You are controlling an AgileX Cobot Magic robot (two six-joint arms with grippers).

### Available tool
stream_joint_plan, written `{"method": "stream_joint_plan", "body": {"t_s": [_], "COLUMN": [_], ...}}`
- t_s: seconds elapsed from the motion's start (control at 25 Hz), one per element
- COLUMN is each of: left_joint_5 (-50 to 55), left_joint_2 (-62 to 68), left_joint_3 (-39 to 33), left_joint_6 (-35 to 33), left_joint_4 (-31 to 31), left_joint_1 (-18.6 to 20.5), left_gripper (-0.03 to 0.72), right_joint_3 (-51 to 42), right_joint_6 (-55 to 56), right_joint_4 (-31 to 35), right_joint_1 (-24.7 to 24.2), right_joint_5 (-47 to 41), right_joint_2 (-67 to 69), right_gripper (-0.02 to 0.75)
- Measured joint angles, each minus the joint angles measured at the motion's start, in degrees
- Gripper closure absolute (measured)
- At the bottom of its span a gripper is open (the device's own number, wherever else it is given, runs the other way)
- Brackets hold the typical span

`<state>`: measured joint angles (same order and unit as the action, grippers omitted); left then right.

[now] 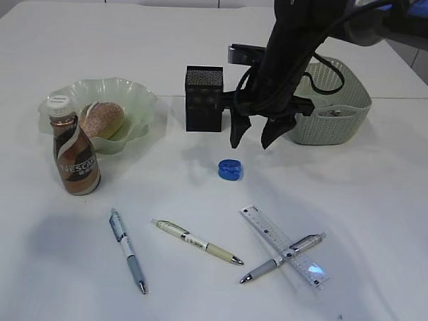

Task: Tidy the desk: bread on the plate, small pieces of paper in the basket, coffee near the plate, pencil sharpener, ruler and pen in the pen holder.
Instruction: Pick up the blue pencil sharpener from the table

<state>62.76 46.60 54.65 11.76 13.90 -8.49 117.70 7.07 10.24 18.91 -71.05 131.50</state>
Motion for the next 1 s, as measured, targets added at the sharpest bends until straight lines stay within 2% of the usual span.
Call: {"method": "stream_joint_plan", "body": {"t_s": [0.48, 0.64, 1.0], "left_joint_5": [0.52, 1.02, 1.75], "left_joint_2": [0.00, 0.00, 0.00], "left_joint_3": [0.00, 0.04, 0.13], "left_joint_6": [0.00, 0.00, 0.00], "left_joint_4": [-0.09, -0.09, -0.09], "left_joint_1": [0.00, 0.00, 0.00], "left_gripper": [0.294, 0.294, 0.294], "right_joint_3": [0.34, 1.98, 2.61], "right_joint_6": [0.88, 1.02, 1.47], "right_joint_4": [0.14, 2.93, 3.82], "right_joint_1": [0.00, 0.13, 0.63], "right_joint_5": [0.22, 1.12, 4.19], "right_joint_2": [3.02, 5.04, 5.57], "right_gripper": [0.267, 0.267, 0.267]}}
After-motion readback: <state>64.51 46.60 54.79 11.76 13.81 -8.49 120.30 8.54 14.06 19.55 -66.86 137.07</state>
